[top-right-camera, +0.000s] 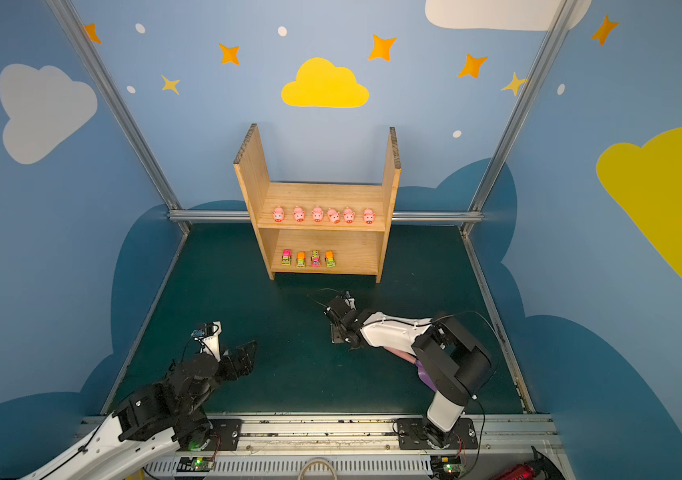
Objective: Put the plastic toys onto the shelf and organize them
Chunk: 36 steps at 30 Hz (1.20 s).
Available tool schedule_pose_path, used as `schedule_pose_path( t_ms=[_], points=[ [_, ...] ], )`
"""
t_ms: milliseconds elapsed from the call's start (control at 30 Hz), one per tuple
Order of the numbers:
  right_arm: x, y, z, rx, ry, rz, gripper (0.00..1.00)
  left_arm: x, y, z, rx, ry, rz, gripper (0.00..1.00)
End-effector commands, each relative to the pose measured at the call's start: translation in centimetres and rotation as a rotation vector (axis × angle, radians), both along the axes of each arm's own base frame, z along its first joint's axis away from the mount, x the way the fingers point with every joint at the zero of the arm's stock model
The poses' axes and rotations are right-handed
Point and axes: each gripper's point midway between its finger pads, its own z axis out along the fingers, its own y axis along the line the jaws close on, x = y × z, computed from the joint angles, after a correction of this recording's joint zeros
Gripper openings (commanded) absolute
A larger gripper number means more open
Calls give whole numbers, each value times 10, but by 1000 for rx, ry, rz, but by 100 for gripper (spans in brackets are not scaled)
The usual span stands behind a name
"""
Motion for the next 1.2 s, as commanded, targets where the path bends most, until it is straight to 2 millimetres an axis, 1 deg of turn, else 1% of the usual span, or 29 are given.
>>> schedule_pose_path(
  t_ms=[0, 133, 200, 333, 400, 567, 633, 767, 933, 1033, 1167],
  points=[
    [7, 4, -3, -6, -6, 3, 68, 4, 0, 11, -1, -30, 7, 100],
    [9, 2, -6, -27, -6, 1, 66, 5, 0, 10, 5, -33, 9, 100],
    [10, 2, -6, -32, -4, 2, 63, 6, -1, 9, 7, -37, 9, 100],
    [10, 0, -5, -53, 2, -3, 47, 7, -1, 8, 10, -42, 8, 100],
    [10, -2, 0, -62, 4, -6, 41, 7, -1, 8, 14, -43, 8, 100],
    [5, -7, 17, -109, 32, 11, 37, 6, 1, 8, 19, -46, 7, 100],
    [-1, -12, 24, -144, 58, 34, 37, 6, 0, 8, 16, -45, 3, 100],
    [-23, -23, 33, -224, 161, 103, 38, 4, 1, 9, -2, -55, 2, 100],
    [-55, -28, 32, -310, 276, 194, 39, 4, 1, 10, -19, -68, 1, 100],
    [-71, -25, 30, -333, 321, 242, 41, 4, 0, 9, -21, -65, -5, 100],
    [-82, -24, 26, -393, 367, 288, 41, 3, -1, 10, -22, -60, -13, 100]
  ],
)
